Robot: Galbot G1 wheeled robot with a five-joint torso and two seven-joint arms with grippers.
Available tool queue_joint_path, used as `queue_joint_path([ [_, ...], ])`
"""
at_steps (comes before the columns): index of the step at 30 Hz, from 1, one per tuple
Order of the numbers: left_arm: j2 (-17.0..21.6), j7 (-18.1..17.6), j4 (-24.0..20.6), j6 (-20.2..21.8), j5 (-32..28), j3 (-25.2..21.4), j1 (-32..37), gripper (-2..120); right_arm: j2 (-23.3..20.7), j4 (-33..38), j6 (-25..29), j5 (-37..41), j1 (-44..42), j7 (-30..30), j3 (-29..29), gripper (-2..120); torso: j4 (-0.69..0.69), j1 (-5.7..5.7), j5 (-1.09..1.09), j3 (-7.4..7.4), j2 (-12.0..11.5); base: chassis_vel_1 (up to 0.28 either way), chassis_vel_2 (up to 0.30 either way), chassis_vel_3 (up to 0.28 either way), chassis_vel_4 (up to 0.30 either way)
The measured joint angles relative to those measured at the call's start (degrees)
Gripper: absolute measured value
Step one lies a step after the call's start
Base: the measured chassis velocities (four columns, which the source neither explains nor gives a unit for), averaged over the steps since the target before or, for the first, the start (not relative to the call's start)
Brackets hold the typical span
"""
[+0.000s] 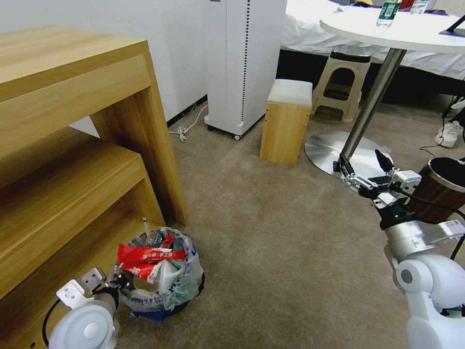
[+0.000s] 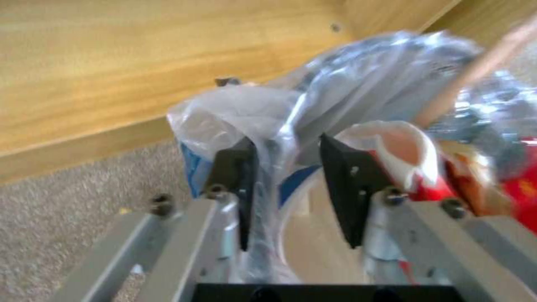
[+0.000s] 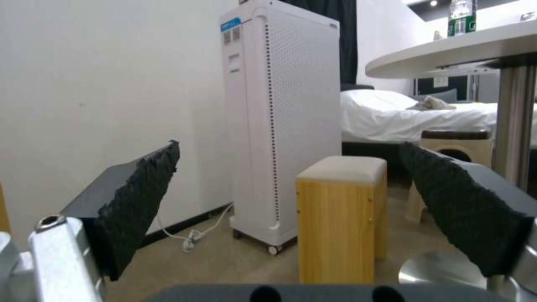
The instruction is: Pick up the trash bin and place the garbage on the floor into it.
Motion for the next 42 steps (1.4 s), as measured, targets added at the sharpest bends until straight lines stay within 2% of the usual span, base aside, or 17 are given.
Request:
queue_joint_path([
  [6,1.4,-1.6,-2.7,0.1,2.8,-0.8,1.8,54,0.7,0.8,-0.2,0.0,-0.3,0.0,0.4,100,0.00,0.00,0.00,0.00,0.0,0.000,0.000,0.000,0.000],
  [8,2.5,-2.9,-6.8,-0.6,5.1,-1.8,4.1,71,1.7,2.2,-0.7,-0.3,-1.2,0.6,1.2,100,0.01,0.00,0.00,-0.01,0.0,0.000,0.000,0.000,0.000],
  [11,2.9,-2.9,-8.7,-0.6,5.5,-1.8,5.2,75,2.0,2.7,-1.0,-0.8,-1.7,1.4,1.5,100,0.01,0.00,0.01,-0.01,0.0,0.000,0.000,0.000,0.000],
  [12,4.6,-0.6,-13.1,-0.4,6.5,-0.5,9.0,85,2.5,3.7,-0.9,-3.0,-3.3,4.0,2.1,100,0.00,0.00,0.01,-0.02,0.0,0.000,0.000,0.000,0.000],
  [13,4.6,-0.6,-13.1,-0.4,6.5,-0.5,9.0,85,2.5,3.7,-0.9,-3.0,-3.3,4.0,2.1,100,0.00,0.00,0.01,-0.02,0.0,0.000,0.000,0.000,0.000],
  [14,6.2,2.8,-14.3,-0.3,8.6,0.7,12.3,91,2.8,4.1,-0.3,-5.1,-4.2,6.0,2.0,100,0.00,0.00,0.03,-0.02,0.0,0.000,0.000,0.000,0.000],
  [17,7.3,5.8,-14.5,-1.0,11.1,1.1,14.2,95,3.0,4.3,0.6,-7.2,-5.0,7.3,1.6,100,0.01,0.00,0.00,-0.01,0.0,0.000,0.000,0.000,0.000],
  [19,10.6,16.6,-14.7,-7.4,22.9,0.9,16.8,99,2.2,4.6,3.7,-12.3,-8.6,15.6,-1.4,100,0.02,0.00,0.01,-0.01,0.0,0.000,0.000,0.000,0.000],
  [22,11.4,20.0,-14.7,-10.6,27.6,0.5,16.9,100,1.3,4.6,5.0,-13.4,-10.3,20.0,-3.2,100,0.01,0.00,0.00,-0.02,0.0,0.000,0.000,0.000,0.000],
  [23,12.3,27.7,-14.4,-17.8,36.2,0.2,17.3,100,0.1,4.4,8.5,-15.1,-13.6,25.9,-5.0,100,0.00,0.00,0.03,-0.02,0.0,0.000,0.000,0.000,0.000],
  [24,12.3,27.7,-14.4,-17.8,36.2,0.2,17.3,100,0.1,4.4,8.5,-15.1,-13.6,25.9,-5.0,100,0.00,0.00,0.03,-0.02,0.0,0.000,0.000,0.000,0.000],
  [25,12.3,33.9,-13.3,-22.0,40.2,0.1,17.8,100,-0.1,3.8,11.6,-15.4,-15.8,26.3,-4.3,100,0.02,-0.01,0.01,-0.02,0.0,0.000,0.000,0.000,0.000],
  [26,12.3,33.9,-13.3,-22.0,40.2,0.1,17.8,100,-0.1,3.8,11.6,-15.4,-15.8,26.3,-4.3,100,0.02,-0.01,0.01,-0.02,0.0,0.000,0.000,0.000,0.000],
  [28,12.0,41.5,-12.4,-25.1,42.5,0.7,18.4,100,0.2,3.3,16.0,-12.6,-19.3,22.0,-0.7,100,-0.01,0.00,0.00,-0.02,0.0,0.000,0.000,0.000,0.000],
  [33,12.0,45.0,-12.4,-25.7,42.7,1.2,18.6,100,0.3,3.4,18.5,-8.4,-21.8,18.1,1.1,100,0.00,0.00,0.01,-0.02,0.0,0.000,0.000,0.000,0.000],
  [34,12.2,46.1,-11.6,-26.8,43.9,0.6,17.9,100,0.5,3.2,21.7,-5.7,-22.7,13.9,1.9,100,0.00,0.00,0.00,-0.02,0.0,0.000,0.000,0.000,0.000],
  [42,9.1,44.3,-7.1,-30.5,48.7,-1.5,14.7,100,2.9,0.0,24.4,-5.4,-21.2,5.9,4.5,100,0.01,0.00,0.02,-0.01,0.0,0.000,0.000,0.000,0.000],
])
